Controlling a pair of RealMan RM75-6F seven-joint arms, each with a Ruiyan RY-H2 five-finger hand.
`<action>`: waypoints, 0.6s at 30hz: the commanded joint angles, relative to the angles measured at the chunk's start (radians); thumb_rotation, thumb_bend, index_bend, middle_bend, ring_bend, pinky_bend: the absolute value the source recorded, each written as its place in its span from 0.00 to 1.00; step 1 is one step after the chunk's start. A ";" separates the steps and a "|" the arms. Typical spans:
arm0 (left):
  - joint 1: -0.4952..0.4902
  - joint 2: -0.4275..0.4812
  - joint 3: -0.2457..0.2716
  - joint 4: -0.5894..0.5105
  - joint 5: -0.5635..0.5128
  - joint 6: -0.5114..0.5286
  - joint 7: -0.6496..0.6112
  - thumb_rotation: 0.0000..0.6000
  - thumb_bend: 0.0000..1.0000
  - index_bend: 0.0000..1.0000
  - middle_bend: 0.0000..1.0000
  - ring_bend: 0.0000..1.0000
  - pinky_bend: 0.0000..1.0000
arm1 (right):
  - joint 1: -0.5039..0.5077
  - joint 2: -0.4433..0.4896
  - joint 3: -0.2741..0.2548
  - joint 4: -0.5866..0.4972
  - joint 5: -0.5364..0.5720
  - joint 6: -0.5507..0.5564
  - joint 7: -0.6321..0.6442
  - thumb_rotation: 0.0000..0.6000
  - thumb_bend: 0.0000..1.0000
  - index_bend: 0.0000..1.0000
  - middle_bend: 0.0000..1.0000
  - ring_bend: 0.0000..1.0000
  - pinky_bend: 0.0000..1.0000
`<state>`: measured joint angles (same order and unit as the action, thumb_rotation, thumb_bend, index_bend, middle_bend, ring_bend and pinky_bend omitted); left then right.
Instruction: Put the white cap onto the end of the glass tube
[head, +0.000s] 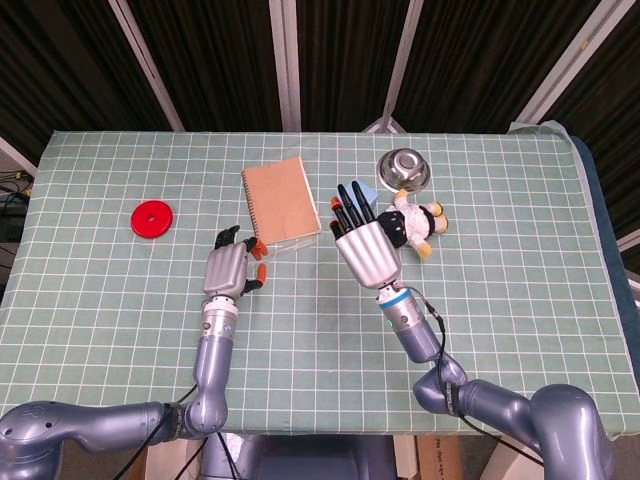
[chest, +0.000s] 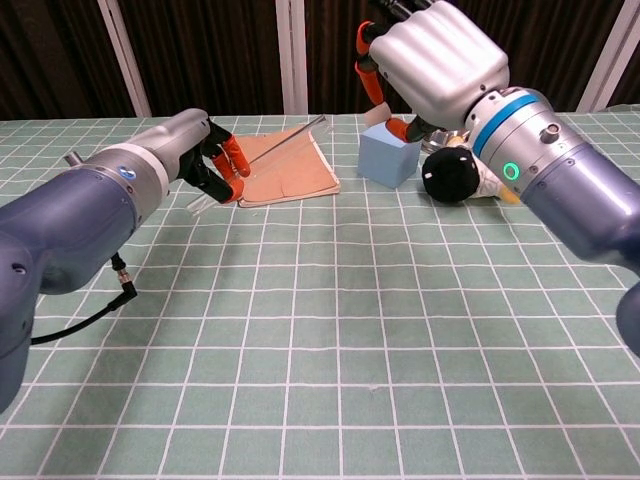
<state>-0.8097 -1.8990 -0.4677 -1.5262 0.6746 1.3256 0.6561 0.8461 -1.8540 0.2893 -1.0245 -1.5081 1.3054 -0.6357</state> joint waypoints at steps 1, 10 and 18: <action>-0.002 0.001 -0.002 0.000 -0.003 0.001 0.001 1.00 0.76 0.48 0.50 0.08 0.00 | 0.012 -0.017 0.000 0.016 -0.002 0.002 -0.001 1.00 0.36 0.64 0.25 0.01 0.00; -0.004 0.004 -0.005 -0.006 -0.025 0.001 -0.002 1.00 0.76 0.48 0.50 0.08 0.00 | 0.028 -0.043 0.001 0.043 0.006 0.003 -0.005 1.00 0.36 0.64 0.25 0.01 0.00; -0.003 0.001 0.004 -0.007 -0.034 0.002 -0.009 1.00 0.76 0.48 0.50 0.08 0.00 | 0.035 -0.052 0.002 0.055 0.013 0.005 -0.006 1.00 0.36 0.64 0.25 0.01 0.00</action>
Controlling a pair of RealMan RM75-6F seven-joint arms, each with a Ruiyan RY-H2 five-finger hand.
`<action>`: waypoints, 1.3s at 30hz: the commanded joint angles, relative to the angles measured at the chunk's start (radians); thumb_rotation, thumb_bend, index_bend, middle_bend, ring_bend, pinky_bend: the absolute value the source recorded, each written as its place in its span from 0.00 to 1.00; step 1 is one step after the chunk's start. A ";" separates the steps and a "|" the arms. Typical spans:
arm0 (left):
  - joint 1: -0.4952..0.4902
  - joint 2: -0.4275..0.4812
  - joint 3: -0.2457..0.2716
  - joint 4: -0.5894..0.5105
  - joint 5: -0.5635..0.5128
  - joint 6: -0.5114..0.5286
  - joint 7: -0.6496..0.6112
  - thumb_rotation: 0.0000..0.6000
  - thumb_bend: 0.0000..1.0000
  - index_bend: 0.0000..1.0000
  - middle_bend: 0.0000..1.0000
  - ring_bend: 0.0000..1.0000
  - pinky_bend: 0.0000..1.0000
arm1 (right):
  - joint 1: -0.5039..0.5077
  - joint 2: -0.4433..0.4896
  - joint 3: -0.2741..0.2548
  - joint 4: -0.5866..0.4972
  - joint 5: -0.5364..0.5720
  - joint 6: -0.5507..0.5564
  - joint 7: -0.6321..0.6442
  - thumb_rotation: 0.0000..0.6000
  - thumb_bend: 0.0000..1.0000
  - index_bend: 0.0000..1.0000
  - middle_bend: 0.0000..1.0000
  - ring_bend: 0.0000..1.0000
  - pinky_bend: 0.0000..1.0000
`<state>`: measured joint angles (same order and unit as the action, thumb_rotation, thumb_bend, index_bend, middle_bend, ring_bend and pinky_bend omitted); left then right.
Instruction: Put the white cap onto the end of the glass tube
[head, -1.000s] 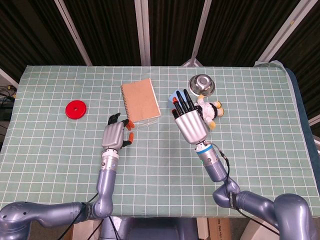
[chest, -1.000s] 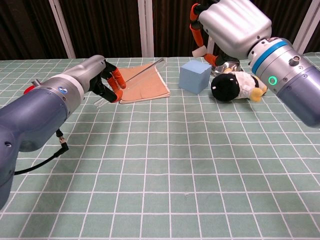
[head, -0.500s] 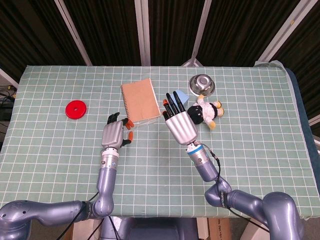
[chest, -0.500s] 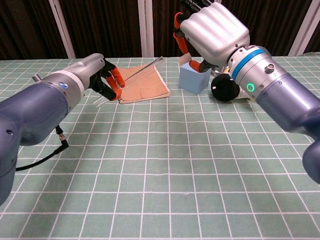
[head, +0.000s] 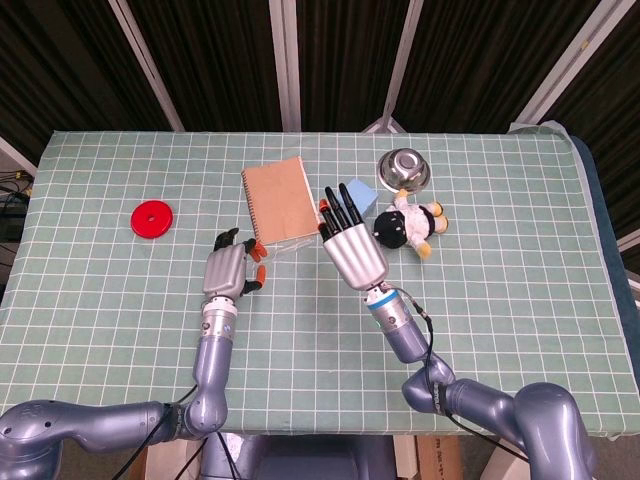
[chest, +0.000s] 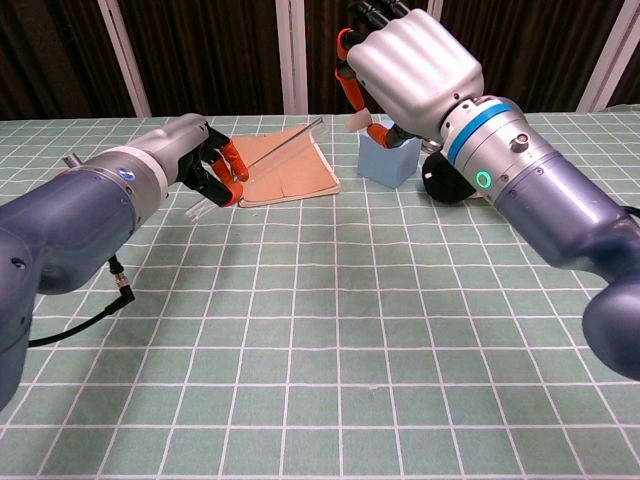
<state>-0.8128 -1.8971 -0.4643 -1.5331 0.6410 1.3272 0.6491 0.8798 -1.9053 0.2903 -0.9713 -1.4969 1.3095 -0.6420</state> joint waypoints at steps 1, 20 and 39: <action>0.000 -0.002 0.001 0.000 0.000 0.001 -0.004 1.00 0.76 0.48 0.50 0.08 0.00 | 0.002 0.000 0.001 0.003 0.002 0.001 0.000 1.00 0.36 0.64 0.25 0.01 0.00; -0.014 -0.022 -0.005 0.020 -0.008 0.001 -0.019 1.00 0.76 0.48 0.50 0.09 0.00 | 0.001 -0.004 0.000 0.000 0.021 0.006 0.002 1.00 0.36 0.64 0.25 0.01 0.00; -0.027 -0.046 -0.008 0.042 -0.009 -0.006 -0.029 1.00 0.76 0.48 0.51 0.09 0.00 | 0.007 -0.014 -0.003 0.019 0.031 0.004 0.020 1.00 0.36 0.64 0.25 0.01 0.00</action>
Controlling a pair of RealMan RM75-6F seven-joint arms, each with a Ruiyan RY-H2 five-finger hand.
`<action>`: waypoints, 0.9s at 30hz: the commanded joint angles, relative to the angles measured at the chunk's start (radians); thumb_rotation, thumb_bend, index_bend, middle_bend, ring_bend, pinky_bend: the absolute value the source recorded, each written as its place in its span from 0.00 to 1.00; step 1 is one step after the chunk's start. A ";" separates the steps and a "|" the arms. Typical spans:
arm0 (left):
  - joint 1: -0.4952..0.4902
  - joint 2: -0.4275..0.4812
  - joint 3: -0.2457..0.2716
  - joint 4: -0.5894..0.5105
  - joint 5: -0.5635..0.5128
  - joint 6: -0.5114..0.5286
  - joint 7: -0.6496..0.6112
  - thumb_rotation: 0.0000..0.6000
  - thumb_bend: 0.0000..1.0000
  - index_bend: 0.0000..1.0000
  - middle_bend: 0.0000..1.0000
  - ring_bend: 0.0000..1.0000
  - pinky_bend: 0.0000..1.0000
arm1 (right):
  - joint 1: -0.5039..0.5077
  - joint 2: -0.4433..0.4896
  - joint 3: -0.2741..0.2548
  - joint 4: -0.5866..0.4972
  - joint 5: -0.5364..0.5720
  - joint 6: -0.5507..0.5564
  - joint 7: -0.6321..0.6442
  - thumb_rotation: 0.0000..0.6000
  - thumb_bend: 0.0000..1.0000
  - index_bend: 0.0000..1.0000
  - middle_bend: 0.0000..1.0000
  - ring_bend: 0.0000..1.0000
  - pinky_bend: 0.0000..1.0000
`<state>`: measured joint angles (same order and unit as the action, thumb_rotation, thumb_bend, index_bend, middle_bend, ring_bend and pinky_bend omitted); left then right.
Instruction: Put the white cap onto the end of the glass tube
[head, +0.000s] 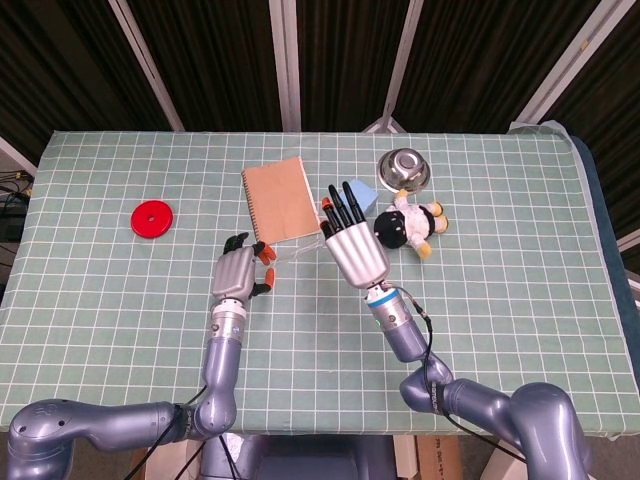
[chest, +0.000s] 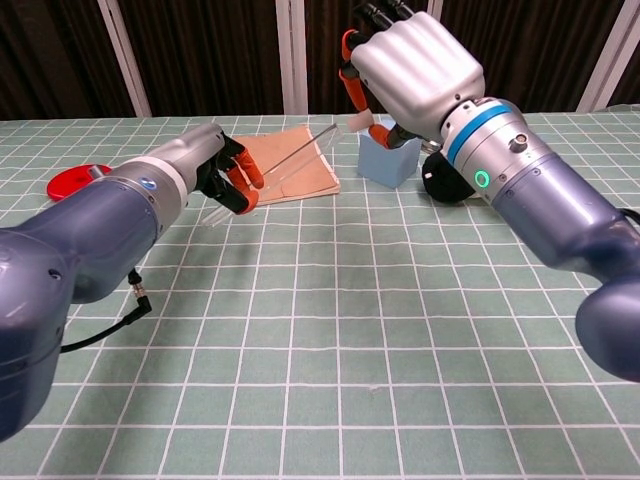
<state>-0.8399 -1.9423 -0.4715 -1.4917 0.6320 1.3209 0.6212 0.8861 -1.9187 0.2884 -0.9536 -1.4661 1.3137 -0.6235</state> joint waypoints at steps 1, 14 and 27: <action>-0.001 -0.001 0.000 0.000 -0.001 0.000 0.000 1.00 0.76 0.48 0.51 0.09 0.00 | 0.000 -0.001 -0.002 0.002 -0.001 0.000 0.002 1.00 0.36 0.64 0.25 0.01 0.00; -0.004 -0.010 -0.003 0.006 0.000 0.003 -0.002 1.00 0.76 0.48 0.51 0.09 0.00 | -0.003 0.000 -0.008 -0.010 -0.001 0.005 0.002 1.00 0.36 0.64 0.25 0.01 0.00; -0.010 -0.018 -0.004 0.014 0.000 -0.004 -0.004 1.00 0.76 0.48 0.51 0.09 0.00 | -0.005 -0.005 -0.015 -0.024 -0.002 0.005 -0.016 1.00 0.36 0.64 0.25 0.01 0.00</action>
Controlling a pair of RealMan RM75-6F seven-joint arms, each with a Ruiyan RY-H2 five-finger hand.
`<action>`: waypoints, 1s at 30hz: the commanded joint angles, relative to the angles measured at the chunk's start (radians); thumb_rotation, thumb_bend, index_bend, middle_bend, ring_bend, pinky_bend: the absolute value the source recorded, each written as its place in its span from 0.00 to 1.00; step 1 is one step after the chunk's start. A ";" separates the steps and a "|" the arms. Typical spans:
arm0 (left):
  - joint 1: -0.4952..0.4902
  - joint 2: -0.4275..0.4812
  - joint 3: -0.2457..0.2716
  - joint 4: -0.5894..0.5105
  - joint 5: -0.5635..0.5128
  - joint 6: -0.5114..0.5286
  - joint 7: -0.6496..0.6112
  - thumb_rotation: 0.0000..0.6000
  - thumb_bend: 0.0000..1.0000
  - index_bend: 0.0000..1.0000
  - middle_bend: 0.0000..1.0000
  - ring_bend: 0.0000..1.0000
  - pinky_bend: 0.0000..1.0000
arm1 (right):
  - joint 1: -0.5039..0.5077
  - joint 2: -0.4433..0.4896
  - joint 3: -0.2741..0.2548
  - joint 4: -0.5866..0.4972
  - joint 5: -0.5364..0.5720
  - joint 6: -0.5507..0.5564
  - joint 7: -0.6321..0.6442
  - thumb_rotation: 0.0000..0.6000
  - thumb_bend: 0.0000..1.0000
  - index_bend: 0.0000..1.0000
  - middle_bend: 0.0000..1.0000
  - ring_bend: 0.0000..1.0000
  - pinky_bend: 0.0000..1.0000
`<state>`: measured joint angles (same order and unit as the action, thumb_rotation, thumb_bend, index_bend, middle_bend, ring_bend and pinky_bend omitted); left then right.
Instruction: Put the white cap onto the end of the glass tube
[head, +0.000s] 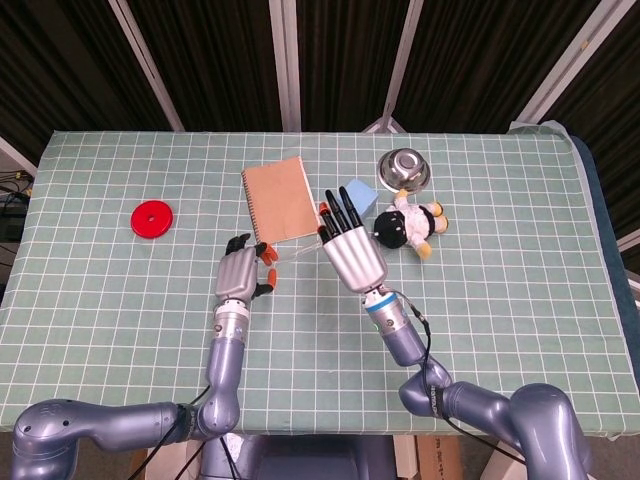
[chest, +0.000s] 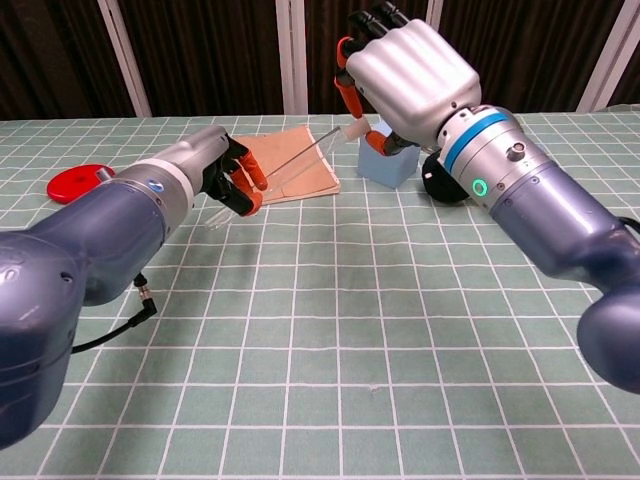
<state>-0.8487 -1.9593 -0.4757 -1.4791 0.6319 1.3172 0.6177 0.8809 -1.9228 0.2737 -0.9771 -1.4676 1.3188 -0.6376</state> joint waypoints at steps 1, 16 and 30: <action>-0.002 -0.003 0.000 0.001 0.000 -0.001 0.000 1.00 0.76 0.48 0.51 0.09 0.00 | 0.000 -0.001 0.000 0.000 0.001 -0.001 -0.002 1.00 0.36 0.64 0.25 0.01 0.00; -0.004 -0.014 0.008 0.013 0.037 0.000 -0.023 1.00 0.76 0.48 0.51 0.09 0.00 | -0.004 -0.004 -0.002 -0.002 0.002 0.001 0.000 1.00 0.36 0.64 0.25 0.01 0.00; 0.000 -0.022 0.012 0.027 0.061 0.003 -0.035 1.00 0.76 0.48 0.51 0.09 0.00 | -0.010 0.006 0.000 -0.016 0.005 0.002 -0.005 1.00 0.36 0.64 0.25 0.01 0.00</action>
<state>-0.8484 -1.9816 -0.4633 -1.4525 0.6931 1.3198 0.5831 0.8715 -1.9174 0.2741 -0.9925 -1.4625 1.3209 -0.6426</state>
